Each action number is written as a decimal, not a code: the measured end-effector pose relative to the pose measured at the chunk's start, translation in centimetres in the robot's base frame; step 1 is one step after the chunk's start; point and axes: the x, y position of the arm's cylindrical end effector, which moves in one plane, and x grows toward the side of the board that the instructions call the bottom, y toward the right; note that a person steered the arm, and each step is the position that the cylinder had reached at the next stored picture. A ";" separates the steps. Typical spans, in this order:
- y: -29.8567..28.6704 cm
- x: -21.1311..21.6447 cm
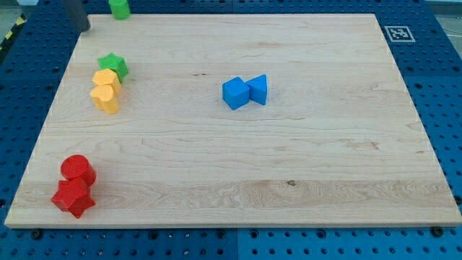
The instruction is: Point your arm to the right of the green star
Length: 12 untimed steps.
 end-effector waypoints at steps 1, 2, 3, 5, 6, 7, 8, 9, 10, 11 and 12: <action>0.0 -3.6; 0.2 -3.6; 0.4 -3.6; 4.2 -3.6; 3.5 -2.4; 3.4 -1.5; 3.4 -1.2; 4.4 0.0; 6.8 2.4; 7.0 2.6; 7.0 2.6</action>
